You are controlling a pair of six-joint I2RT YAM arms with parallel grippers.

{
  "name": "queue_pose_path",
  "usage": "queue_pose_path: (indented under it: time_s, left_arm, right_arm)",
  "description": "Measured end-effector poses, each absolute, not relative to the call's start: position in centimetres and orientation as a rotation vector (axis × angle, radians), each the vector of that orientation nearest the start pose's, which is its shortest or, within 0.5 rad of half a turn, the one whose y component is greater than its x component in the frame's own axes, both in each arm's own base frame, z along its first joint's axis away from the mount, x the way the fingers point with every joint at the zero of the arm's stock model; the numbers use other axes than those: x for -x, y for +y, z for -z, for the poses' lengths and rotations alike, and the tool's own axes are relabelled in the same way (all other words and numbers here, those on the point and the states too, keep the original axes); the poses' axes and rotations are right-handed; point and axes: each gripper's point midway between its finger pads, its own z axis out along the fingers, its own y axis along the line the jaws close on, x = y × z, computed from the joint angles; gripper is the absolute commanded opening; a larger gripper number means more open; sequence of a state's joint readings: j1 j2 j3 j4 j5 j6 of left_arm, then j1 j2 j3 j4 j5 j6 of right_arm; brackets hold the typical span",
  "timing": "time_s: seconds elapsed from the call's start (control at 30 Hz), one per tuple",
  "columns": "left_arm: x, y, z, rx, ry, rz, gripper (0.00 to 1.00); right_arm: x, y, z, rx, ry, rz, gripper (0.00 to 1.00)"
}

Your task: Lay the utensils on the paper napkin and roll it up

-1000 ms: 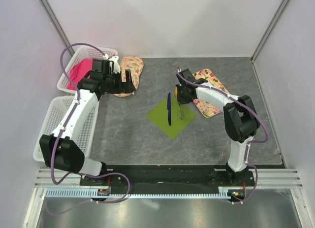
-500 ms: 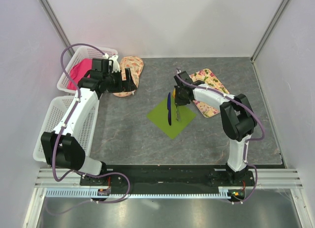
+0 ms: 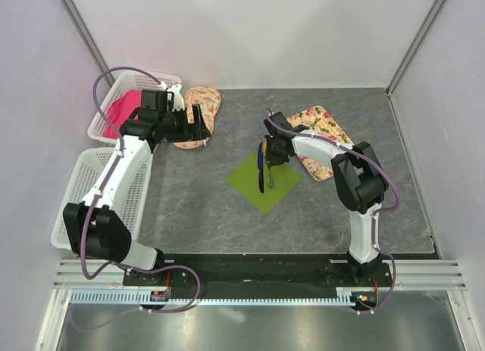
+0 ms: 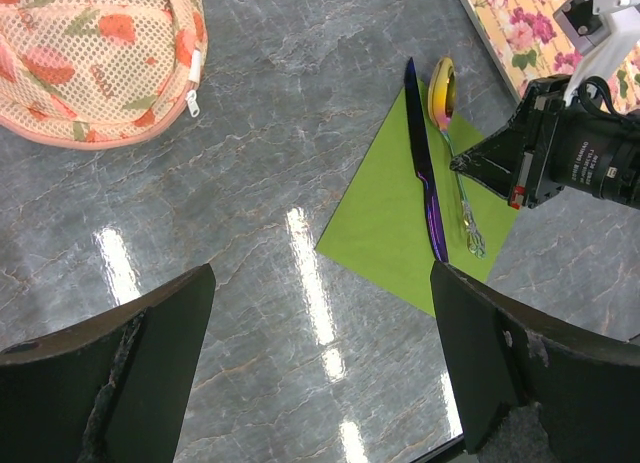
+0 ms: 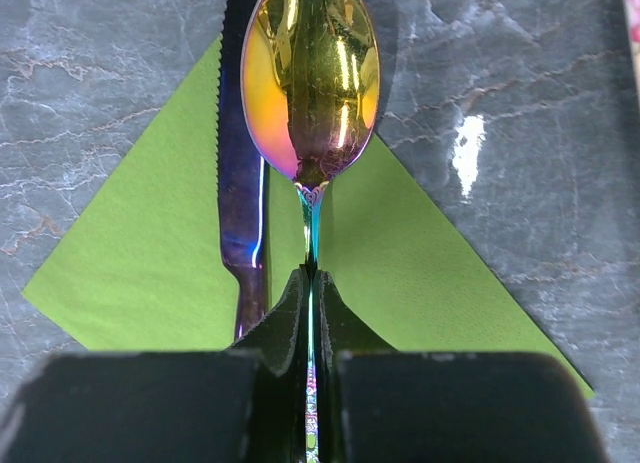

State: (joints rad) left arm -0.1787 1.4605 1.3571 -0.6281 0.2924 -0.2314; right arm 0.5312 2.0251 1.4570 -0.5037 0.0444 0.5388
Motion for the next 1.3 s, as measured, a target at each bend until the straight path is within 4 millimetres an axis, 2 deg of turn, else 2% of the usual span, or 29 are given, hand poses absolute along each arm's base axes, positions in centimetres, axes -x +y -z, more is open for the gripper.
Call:
queue_pose_path:
  time_s: [0.6, 0.7, 0.83, 1.3]
  left_arm:
    - [-37.7, -12.7, -21.8, -0.086, 2.33, 0.545, 0.96]
    - [-37.7, -12.7, -21.6, -0.085, 2.334, 0.546, 0.96]
    - [-37.7, -12.8, -21.5, -0.085, 2.335, 0.546, 0.97]
    - [-37.7, -12.8, -21.5, -0.086, 2.335, 0.549, 0.98]
  right_arm:
    - [-39.8, 25.5, -2.9, -0.042, 2.681, -0.326, 0.0]
    - [-39.8, 25.6, -2.9, -0.046, 2.682, -0.332, 0.03]
    - [-39.8, 25.6, -2.9, -0.05, 2.683, -0.335, 0.12]
    - [-39.7, 25.8, -3.0, -0.06, 2.686, -0.344, 0.23]
